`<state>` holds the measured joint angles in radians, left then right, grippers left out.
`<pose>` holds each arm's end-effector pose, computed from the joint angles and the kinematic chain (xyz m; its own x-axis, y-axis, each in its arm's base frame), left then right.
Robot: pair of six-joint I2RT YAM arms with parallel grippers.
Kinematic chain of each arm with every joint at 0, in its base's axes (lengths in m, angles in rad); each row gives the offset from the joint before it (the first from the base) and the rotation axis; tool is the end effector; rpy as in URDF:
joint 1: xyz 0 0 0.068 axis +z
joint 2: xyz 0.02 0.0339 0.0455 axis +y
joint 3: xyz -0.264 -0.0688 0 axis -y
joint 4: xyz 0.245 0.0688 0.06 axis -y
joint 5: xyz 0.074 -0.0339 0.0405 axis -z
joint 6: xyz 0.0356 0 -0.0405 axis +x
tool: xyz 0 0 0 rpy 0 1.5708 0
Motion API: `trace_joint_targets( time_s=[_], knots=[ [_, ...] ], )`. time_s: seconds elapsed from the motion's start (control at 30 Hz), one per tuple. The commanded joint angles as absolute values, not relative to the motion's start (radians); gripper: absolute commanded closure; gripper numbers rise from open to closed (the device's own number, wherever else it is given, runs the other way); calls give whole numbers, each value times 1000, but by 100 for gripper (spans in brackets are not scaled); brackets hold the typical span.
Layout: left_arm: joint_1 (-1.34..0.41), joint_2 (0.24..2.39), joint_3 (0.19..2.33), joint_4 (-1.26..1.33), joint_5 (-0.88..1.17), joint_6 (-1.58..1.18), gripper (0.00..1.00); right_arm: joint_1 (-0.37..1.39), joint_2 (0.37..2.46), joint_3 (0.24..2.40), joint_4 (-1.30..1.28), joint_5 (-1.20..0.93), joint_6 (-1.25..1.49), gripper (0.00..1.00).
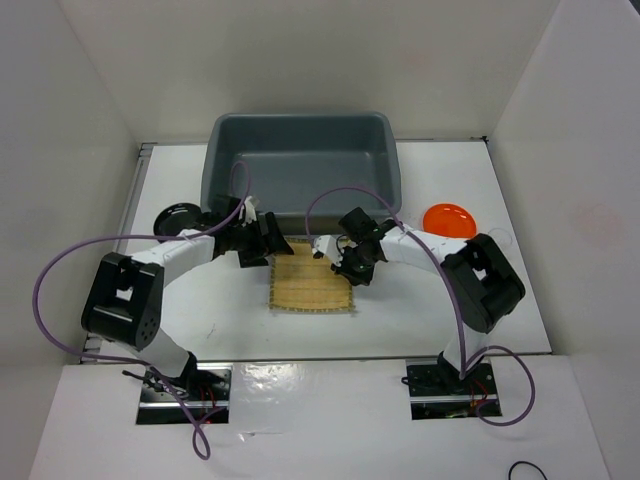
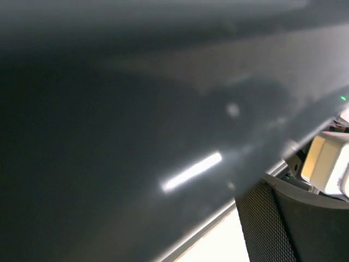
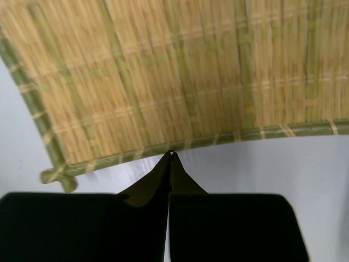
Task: Place the mixed dishes into the plastic bin
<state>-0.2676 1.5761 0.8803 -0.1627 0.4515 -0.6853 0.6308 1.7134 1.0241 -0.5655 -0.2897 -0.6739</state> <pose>0.3018 -0.0989 0.1863 -0.8898 -0.3465 -0.2970 -0.0648 0.7401 -0.6693 0.2511 0.1960 0.1625 -0.2023 -0.8883 -0.4123 -0.9767 0.2140 0.0182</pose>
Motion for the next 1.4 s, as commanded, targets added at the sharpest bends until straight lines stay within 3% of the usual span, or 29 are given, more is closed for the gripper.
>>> trace_joint_targets(
  time_s=[0.0, 0.23, 0.37, 0.57, 0.73, 0.97, 1.37],
  knots=[
    [-264, 1614, 839, -241, 485, -719, 0, 640, 1756, 1003, -497, -252, -672, 100],
    [-264, 1514, 744, -202, 505, -729, 0, 640, 1778, 1012, -488, -252, -653, 100],
    [-264, 1451, 739, -329, 433, -716, 0, 640, 1740, 1022, -514, -227, -653, 100],
    [-273, 1141, 689, -465, 278, -781, 0, 653, 1499, 990, -548, -236, -675, 100],
    [-273, 910, 621, -462, 253, -868, 0, 670, 1494, 968, -549, -236, -675, 100],
    [-311, 1000, 511, -388, 429, -936, 2, 680, 1560, 960, -549, -265, -675, 100],
    [-339, 1089, 396, -197, 471, -962, 2, 689, 1637, 1055, -540, -313, -646, 100]
  ],
)
